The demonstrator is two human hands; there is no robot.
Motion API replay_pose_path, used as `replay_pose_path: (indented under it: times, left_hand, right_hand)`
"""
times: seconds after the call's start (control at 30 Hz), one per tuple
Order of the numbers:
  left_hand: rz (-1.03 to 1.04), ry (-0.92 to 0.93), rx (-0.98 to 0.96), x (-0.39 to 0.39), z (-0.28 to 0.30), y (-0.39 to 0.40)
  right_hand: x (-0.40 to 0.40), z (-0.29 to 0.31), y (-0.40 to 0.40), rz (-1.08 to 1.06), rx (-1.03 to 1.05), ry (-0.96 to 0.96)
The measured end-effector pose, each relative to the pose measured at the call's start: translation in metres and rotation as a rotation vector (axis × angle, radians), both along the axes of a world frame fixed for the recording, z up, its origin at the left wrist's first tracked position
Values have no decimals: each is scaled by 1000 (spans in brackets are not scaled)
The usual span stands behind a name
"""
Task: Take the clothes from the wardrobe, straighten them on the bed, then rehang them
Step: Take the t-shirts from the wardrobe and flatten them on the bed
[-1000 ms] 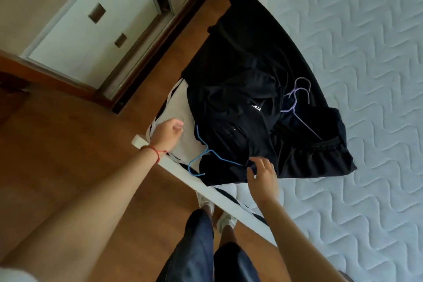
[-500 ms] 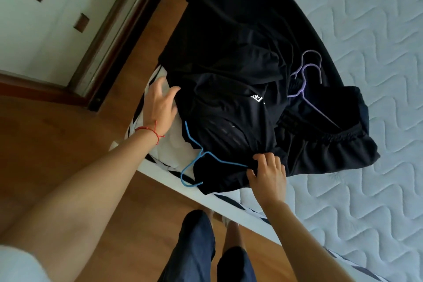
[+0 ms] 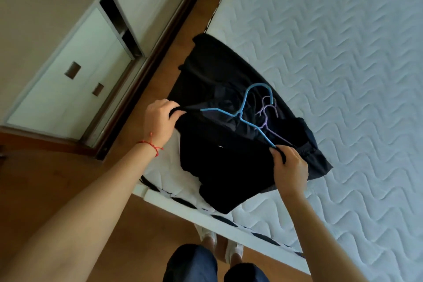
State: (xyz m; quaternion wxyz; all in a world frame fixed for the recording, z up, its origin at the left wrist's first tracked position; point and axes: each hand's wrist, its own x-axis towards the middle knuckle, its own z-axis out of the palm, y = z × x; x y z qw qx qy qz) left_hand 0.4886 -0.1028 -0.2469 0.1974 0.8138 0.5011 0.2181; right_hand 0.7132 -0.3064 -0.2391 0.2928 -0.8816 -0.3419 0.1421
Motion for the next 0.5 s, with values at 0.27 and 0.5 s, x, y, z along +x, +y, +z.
replay_pose_path:
  times: [0.27,0.5]
  left_hand:
    - [-39,-198,144,48,112,-13]
    - [-116,-348,255,82,208,-70]
  right_hand:
    - [42,106,-19,-125,201,1]
    - [64,196,-81,-204,418,-70]
